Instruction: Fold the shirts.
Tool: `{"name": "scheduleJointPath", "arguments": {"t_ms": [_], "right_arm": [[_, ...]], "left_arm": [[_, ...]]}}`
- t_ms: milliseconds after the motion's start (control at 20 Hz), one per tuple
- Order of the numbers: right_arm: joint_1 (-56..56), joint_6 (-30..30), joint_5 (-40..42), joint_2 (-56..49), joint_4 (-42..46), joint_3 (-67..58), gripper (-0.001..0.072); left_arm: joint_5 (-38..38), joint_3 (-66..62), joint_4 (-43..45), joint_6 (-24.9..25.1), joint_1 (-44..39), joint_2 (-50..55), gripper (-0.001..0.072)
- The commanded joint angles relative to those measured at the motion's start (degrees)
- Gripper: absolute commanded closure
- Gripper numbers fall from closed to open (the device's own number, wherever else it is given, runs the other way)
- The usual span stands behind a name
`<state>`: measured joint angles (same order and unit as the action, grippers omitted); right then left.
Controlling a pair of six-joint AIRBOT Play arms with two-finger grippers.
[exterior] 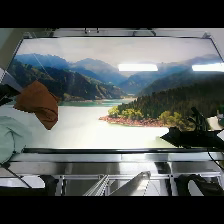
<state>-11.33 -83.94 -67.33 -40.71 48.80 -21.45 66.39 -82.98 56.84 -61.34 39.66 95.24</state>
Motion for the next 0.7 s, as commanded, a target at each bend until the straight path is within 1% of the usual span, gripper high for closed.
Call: {"name": "scheduleJointPath", "arguments": {"t_ms": [0,100,250,300,350,400,450,550,600,650], "right_arm": [[0.0,0.0,1.9,0.0,0.0,0.0,0.0692],[0.0,0.0,3.1,0.0,0.0,0.0,0.0692],[0.0,0.0,3.8,0.0,0.0,0.0,0.0693],[0.0,0.0,3.9,0.0,0.0,0.0,0.0693],[0.0,0.0,3.9,0.0,0.0,0.0,0.0692],[0.0,0.0,3.9,0.0,0.0,0.0,0.0693],[0.0,0.0,3.9,0.0,0.0,0.0,0.0693],[0.0,0.0,3.9,0.0,0.0,0.0,0.0693],[0.0,0.0,3.9,0.0,0.0,0.0,0.0693],[0.0,0.0,4.0,0.0,0.0,0.0,0.0693]], "left_arm": [[-0.3,-6.7,0.1,1.3,-0.9,9.3,-0.0013],[1.9,-9.9,0.2,1.3,-3.2,13.9,-0.0013],[10.0,-15.1,0.1,1.3,-7.1,20.2,-0.0005],[12.8,-16.7,0.1,1.3,-8.3,21.6,0.0158],[15.8,-18.3,-0.1,1.3,-9.6,22.4,0.0564],[18.4,-19.6,-1.8,1.9,-11.0,22.5,0.0692],[21.3,-21.3,-5.2,2.0,-12.3,22.5,0.0692],[28.3,-25.9,-15.4,1.7,-14.8,22.1,0.0694],[30.9,-27.8,-21.5,1.3,-16.5,21.2,0.0696],[31.9,-29.2,-26.2,0.1,-18.4,19.6,0.0696]]}}
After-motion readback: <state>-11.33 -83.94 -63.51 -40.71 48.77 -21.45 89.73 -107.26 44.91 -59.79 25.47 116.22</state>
